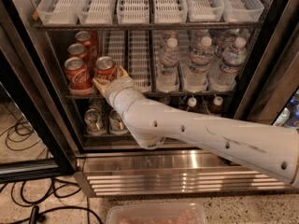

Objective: Pick coke can from middle shelf of fridge

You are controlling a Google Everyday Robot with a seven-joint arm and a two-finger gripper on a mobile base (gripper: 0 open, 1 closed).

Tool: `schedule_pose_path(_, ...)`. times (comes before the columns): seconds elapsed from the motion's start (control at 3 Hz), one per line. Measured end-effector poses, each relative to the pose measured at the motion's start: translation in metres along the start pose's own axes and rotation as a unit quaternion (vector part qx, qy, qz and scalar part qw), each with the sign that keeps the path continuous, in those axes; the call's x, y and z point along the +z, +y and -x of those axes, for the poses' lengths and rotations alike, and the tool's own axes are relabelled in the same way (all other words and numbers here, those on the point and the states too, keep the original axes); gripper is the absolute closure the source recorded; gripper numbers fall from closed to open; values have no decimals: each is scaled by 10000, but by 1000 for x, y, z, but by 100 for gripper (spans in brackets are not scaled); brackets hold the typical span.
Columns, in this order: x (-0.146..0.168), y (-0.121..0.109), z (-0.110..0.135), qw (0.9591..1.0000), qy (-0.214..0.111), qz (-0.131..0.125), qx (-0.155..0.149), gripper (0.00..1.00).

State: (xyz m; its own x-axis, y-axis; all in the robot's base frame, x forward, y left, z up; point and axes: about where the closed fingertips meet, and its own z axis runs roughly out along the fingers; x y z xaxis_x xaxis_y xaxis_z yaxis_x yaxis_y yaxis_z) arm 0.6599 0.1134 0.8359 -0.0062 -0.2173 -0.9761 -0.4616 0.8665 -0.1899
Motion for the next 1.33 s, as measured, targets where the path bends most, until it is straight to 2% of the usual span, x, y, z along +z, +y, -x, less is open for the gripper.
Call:
schedule_pose_path(0.33,-1,6,13,9997,-67,224,32,100)
schedule_pose_path(0.67,-4,21,44,9972,-302,687,57,100)
schedule_pose_path(1.0,-14,33,60,9927,-317,1165,23,100)
schedule_pose_path(1.33,-43,28,53,9897,-25,1435,-7,100)
